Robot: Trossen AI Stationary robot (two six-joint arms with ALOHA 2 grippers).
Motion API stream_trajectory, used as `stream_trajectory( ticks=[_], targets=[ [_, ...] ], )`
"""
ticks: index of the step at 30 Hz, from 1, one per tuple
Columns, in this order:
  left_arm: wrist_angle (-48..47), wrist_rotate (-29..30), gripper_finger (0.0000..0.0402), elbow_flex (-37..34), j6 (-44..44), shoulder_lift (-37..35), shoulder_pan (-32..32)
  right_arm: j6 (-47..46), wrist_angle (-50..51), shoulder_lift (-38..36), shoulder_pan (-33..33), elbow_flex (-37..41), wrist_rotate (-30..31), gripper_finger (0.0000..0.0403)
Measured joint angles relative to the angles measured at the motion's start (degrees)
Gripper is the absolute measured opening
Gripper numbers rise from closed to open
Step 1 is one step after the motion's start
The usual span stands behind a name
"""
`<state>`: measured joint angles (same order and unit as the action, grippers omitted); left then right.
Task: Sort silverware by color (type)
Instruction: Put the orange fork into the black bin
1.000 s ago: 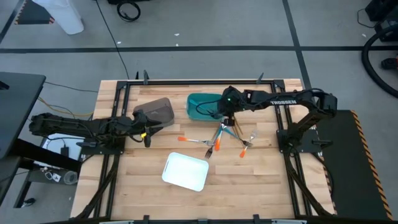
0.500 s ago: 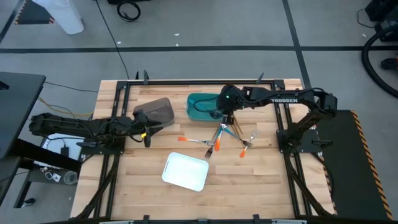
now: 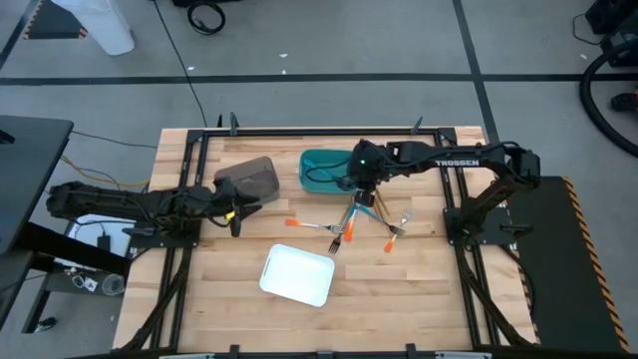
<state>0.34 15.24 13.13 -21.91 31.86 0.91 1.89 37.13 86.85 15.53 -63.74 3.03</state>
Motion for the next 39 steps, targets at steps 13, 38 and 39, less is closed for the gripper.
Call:
stream_trajectory(
  ticks=[13, 38, 39],
  targets=[
    [-5.79, 0.00, 0.0134, 8.50, 3.11, 9.84, -2.90, -9.11, 7.82, -0.07, -7.74, -0.20, 5.33, 0.0091],
    [-13.54, -0.16, 0.0134, 17.72, 8.37, 20.26, -2.95, -16.84, 9.51, -0.04, -14.14, -0.13, 9.83, 0.0097],
    [-13.55, -0.15, 0.0134, 17.72, 8.93, 20.28, -2.94, -17.15, 9.54, -0.04, -14.45, -0.13, 9.88, 0.0097]
  ],
)
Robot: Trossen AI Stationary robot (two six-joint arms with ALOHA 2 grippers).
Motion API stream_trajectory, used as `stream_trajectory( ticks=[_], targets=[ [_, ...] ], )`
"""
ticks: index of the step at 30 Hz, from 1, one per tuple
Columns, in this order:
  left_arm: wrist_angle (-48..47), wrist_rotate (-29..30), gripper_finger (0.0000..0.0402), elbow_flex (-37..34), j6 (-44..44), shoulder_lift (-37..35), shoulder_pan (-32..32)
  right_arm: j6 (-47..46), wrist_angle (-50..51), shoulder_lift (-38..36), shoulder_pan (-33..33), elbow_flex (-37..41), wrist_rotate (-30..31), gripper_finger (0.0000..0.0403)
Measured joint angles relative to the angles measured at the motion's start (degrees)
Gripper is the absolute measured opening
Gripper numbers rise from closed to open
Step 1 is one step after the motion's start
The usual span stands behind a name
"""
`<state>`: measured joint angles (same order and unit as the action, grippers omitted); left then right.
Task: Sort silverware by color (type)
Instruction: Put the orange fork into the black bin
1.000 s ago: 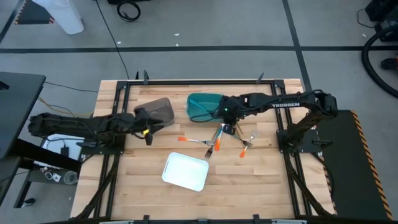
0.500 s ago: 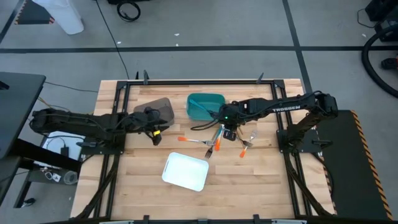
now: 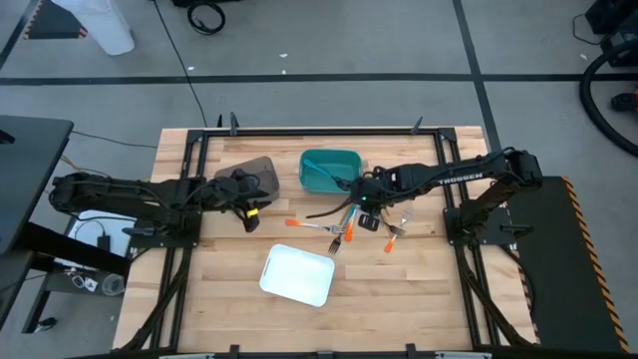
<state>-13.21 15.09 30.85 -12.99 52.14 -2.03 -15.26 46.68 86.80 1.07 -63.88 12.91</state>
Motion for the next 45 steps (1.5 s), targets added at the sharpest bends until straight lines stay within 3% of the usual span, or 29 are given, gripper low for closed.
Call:
stream_trajectory(
  ticks=[6, 16, 24, 32, 39, 45],
  targets=[
    [1.21, 0.02, 0.0134, 0.00, 0.82, -0.02, -0.02, -3.62, -0.27, 0.00, -1.41, 0.60, 0.90, 0.0098],
    [2.95, 0.26, 0.0134, 0.00, 2.53, -0.02, -0.06, -11.71, -0.24, 0.04, -3.20, 8.69, 0.26, 0.0098],
    [5.60, 0.42, 0.0134, -0.02, 5.36, -0.02, -0.06, -13.53, 5.27, 0.04, -3.09, 11.76, -1.77, 0.0098],
    [7.05, 0.62, 0.0134, -0.02, 9.53, -0.02, -0.06, 1.98, 13.03, 0.12, -2.88, 11.93, -2.34, 0.0098],
    [7.14, 0.66, 0.0134, -0.02, 9.87, -0.02, -0.06, 7.73, 18.87, 2.43, -2.41, 11.91, -4.08, 0.0098],
    [7.14, 0.66, 0.0134, -0.03, 9.86, -0.02, -0.06, 16.01, 17.69, 6.43, -2.48, 11.89, -5.71, 0.0098]
  ],
)
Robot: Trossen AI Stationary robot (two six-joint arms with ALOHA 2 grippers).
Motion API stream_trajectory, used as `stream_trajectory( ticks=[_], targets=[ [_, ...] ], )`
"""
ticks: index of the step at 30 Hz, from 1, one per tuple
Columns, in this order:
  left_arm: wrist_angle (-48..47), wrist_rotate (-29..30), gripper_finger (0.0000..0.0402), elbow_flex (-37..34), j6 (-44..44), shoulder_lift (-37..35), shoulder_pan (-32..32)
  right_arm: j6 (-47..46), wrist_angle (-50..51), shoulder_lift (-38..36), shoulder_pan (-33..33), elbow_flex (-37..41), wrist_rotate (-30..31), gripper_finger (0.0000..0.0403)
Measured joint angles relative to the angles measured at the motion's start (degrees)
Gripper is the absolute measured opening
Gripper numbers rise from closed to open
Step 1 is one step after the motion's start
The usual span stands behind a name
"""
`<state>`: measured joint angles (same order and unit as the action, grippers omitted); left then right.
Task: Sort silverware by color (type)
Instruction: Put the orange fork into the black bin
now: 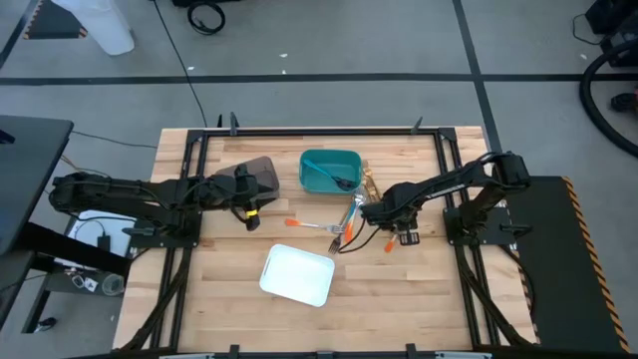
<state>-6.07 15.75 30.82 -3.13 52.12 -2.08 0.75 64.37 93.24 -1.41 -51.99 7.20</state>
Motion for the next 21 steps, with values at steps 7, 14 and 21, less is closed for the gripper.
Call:
stream_trajectory(
  ticks=[7, 14, 21],
  targets=[
    [-0.23, -0.02, 0.0134, -0.01, -0.03, 0.00, 0.06, 12.98, -1.62, 0.26, -0.88, -0.35, 0.03, 0.0098],
    [-0.67, -0.02, 0.0134, -0.01, -0.07, 0.00, 0.06, 19.19, -5.26, 0.28, -0.85, 0.18, -1.95, 0.0110],
    [-1.51, -0.02, 0.0134, -0.01, -0.11, 0.00, 0.06, 23.22, -7.26, 0.27, -0.88, 2.48, -2.69, 0.0144]
  ],
)
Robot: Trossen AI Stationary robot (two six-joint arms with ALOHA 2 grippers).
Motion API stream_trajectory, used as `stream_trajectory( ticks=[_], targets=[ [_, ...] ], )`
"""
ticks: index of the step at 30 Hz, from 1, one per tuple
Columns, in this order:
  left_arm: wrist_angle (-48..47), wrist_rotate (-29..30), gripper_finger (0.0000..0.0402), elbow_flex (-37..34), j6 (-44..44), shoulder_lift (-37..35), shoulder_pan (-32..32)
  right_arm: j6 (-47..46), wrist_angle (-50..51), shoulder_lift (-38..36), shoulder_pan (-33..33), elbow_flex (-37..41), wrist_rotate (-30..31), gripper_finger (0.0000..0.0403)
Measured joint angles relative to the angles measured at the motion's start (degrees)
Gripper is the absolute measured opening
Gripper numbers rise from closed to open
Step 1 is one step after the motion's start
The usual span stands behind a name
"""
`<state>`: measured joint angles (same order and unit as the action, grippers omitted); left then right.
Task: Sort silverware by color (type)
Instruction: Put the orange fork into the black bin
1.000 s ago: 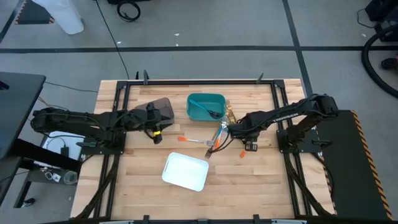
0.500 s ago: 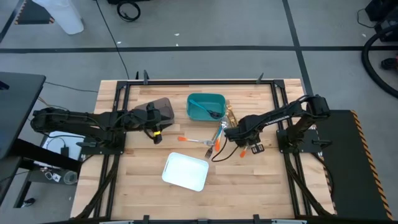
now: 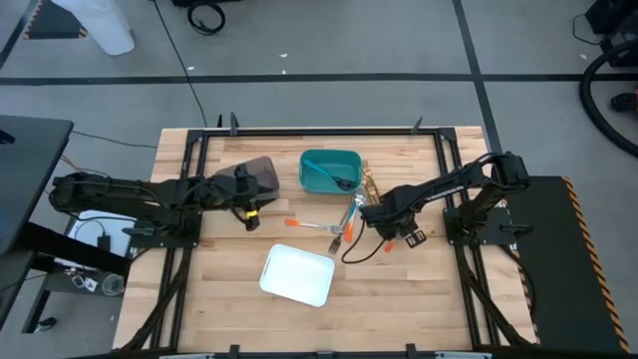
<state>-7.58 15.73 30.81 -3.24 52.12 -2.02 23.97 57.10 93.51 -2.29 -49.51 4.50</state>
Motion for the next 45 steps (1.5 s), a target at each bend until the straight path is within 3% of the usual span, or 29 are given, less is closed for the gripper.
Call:
stream_trajectory(
  ticks=[8, 21, 27, 35, 45],
  targets=[
    [-1.08, -0.02, 0.0134, 0.00, -0.61, 0.00, 0.00, 4.59, -4.77, 0.01, -0.13, 2.29, -0.26, 0.0136],
    [-3.02, -2.95, 0.0134, 0.00, -3.31, 0.00, 0.02, 6.14, -4.82, -0.18, -1.13, 3.29, -2.17, 0.0013],
    [-3.03, -2.95, 0.0134, 0.00, -3.20, 0.00, 0.00, 4.08, -4.62, 0.14, -1.94, 0.57, -3.96, 0.0019],
    [-3.09, -3.02, 0.0134, 0.00, -4.17, 0.00, 0.00, -0.27, -0.19, 0.12, -1.50, -3.33, -11.94, 0.0016],
    [-3.25, -3.60, 0.0134, -0.04, -5.08, 0.00, 0.01, -11.29, 0.20, 0.05, -0.12, -9.09, -32.05, 0.0017]
  ],
)
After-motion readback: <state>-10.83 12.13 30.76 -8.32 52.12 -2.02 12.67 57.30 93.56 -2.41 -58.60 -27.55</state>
